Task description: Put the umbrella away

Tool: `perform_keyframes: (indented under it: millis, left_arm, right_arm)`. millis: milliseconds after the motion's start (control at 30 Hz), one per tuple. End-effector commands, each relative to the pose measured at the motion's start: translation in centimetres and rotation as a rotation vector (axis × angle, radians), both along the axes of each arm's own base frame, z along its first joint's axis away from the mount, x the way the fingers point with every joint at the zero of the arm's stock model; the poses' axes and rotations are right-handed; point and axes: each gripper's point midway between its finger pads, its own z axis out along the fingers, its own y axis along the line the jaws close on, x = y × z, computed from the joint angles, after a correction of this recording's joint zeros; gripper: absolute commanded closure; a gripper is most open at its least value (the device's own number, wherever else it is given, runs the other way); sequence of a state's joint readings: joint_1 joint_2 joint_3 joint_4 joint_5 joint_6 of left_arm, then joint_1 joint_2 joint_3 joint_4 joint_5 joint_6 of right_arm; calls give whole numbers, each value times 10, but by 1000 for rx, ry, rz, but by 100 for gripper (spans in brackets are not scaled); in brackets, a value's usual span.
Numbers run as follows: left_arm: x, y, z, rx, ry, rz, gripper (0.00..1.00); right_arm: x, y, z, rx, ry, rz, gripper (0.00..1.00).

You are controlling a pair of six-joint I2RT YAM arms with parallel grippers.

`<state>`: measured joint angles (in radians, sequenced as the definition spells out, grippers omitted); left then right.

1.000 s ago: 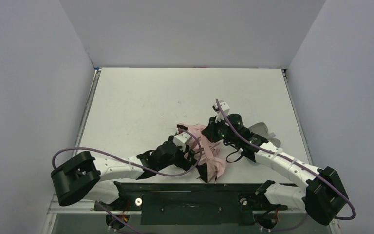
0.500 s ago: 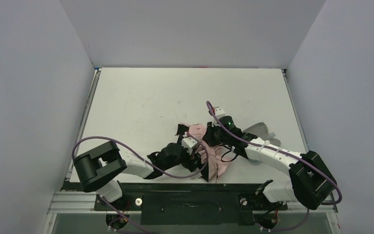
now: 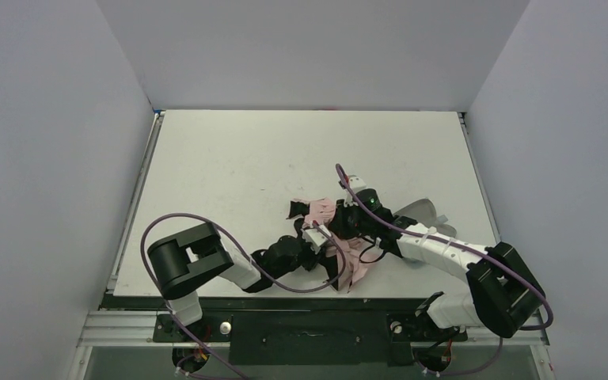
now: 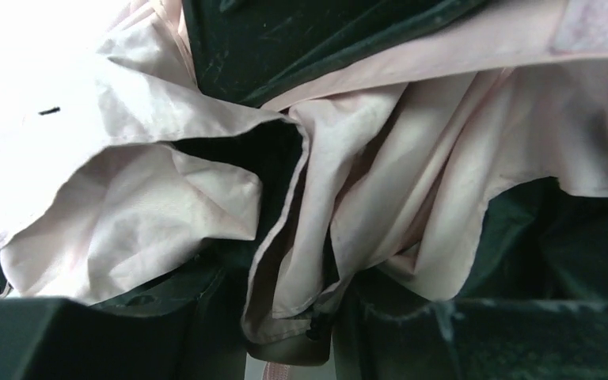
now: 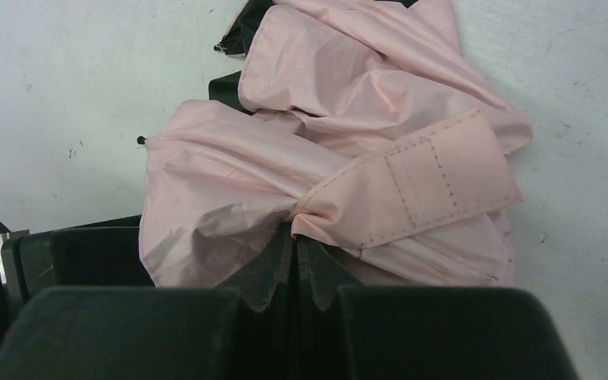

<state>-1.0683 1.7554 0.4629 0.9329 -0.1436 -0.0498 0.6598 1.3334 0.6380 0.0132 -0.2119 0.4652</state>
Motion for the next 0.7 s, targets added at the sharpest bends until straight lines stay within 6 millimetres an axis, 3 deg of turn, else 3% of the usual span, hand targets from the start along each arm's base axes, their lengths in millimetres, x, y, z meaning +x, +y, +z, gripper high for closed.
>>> perform_keyframes:
  millis: [0,233,367,500,567,667]
  left_arm:
    - [-9,-3,7,11,-57,-17,100]
    - [-57,4,-1,114,-145,-138,100]
    - [-77,3,1,106,-177,-192,100]
    - [-89,1,2,107,-207,-208,100]
    - [-93,2,0,114,-220,-212,100]
    - [-96,5,-1,121,-233,-209,100]
  right_arm:
    - [-1,4,23,32,-23,27,100]
    - [1,10,98,108,-159,80,100]
    - [7,20,117,133,-195,115,100]
    - [26,33,112,114,-199,121,100]
    - [41,38,97,83,-181,110,100]
    - [54,45,50,13,-91,96,100]
